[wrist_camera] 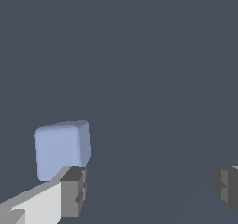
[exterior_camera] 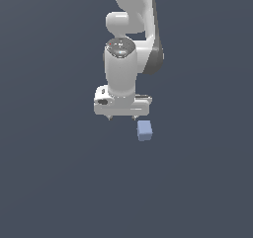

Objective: Pick up the object and move it to a goal position.

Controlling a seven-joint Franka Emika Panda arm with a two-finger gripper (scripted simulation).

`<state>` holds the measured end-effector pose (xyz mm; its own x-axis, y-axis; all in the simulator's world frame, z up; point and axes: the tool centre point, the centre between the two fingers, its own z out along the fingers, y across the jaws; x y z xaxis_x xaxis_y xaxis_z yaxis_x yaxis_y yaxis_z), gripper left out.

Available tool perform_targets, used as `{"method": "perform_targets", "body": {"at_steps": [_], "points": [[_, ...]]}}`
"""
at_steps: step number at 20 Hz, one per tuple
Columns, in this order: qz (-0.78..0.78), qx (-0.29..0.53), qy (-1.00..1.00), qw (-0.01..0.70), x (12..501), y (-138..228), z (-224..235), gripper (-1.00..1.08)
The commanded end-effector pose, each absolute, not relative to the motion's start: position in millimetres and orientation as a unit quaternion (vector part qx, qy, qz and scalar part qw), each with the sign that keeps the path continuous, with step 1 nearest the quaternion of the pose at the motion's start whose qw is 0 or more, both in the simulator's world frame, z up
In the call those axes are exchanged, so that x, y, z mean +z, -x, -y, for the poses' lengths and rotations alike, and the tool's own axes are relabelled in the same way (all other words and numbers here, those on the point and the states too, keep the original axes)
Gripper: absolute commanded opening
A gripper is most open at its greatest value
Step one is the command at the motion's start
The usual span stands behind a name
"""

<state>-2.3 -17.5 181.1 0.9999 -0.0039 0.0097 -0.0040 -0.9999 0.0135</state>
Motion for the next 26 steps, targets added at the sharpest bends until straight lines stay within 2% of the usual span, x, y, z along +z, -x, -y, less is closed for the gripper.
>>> {"method": "perform_targets", "body": {"at_steps": [1,16,21,26], "points": [[0.002,0.005,-1.000,0.007,181,2,17,1.00],[0.024,-0.010,-1.000,-0.007,171,9,24,1.00],[0.011,-0.008,-1.000,-0.004,155,10,-1,1.00],[-0.013,-0.004,-1.000,-0.001,130,15,-46,1.00]]}}
